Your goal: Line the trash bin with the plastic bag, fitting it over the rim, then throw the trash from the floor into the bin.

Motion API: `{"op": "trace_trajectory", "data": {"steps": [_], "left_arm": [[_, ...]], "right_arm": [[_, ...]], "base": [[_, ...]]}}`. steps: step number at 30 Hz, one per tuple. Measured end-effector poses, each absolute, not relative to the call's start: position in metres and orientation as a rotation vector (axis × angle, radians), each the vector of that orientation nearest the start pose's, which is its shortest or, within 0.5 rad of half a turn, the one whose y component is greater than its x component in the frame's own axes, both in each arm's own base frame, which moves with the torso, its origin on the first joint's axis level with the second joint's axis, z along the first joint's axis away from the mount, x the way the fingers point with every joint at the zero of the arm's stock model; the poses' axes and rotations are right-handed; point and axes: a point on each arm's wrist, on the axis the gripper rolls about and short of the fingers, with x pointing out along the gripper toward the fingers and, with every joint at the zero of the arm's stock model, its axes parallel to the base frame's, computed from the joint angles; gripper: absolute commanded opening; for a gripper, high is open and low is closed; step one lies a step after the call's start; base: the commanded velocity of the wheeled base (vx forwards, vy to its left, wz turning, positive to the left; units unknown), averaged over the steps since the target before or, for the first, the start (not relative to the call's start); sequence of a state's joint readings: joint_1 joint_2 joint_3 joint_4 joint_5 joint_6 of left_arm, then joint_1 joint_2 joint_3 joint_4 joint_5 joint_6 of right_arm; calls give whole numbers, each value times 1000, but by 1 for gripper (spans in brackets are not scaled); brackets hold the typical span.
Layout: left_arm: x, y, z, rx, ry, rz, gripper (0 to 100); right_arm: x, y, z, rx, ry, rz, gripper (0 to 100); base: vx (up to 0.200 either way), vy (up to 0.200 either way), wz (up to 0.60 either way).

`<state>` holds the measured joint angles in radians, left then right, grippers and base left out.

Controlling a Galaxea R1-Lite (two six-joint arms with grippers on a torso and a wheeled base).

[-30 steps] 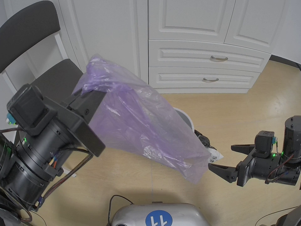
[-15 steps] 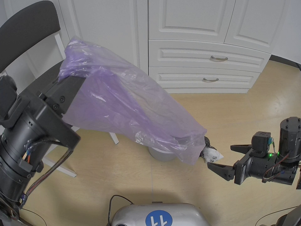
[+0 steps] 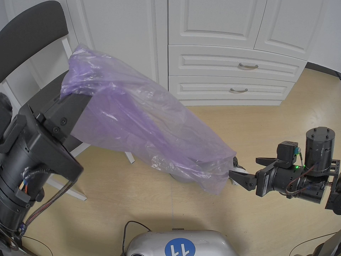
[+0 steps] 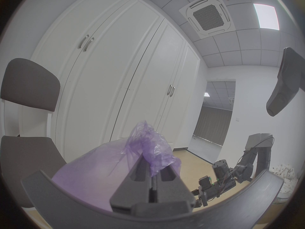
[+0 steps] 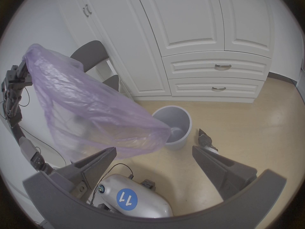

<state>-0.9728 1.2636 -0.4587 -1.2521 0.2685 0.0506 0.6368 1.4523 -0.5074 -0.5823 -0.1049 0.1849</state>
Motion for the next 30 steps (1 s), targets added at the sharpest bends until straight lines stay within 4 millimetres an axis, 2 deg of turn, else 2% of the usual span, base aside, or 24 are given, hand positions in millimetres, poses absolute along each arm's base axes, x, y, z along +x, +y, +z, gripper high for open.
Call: {"op": "trace_trajectory", "data": {"steps": [14, 25, 30], "left_arm": [[100, -143, 259, -235, -398, -706, 0], [97, -142, 264, -262, -430, -710, 0], [97, -142, 265, -265, -434, -710, 0]], "right_arm": [[213, 144, 139, 129, 352, 471, 100], [216, 151, 119, 345, 511, 684, 100], [225, 153, 114, 391, 477, 699, 100]], "base": [[0, 0, 0], [0, 0, 0], [0, 0, 0]]}}
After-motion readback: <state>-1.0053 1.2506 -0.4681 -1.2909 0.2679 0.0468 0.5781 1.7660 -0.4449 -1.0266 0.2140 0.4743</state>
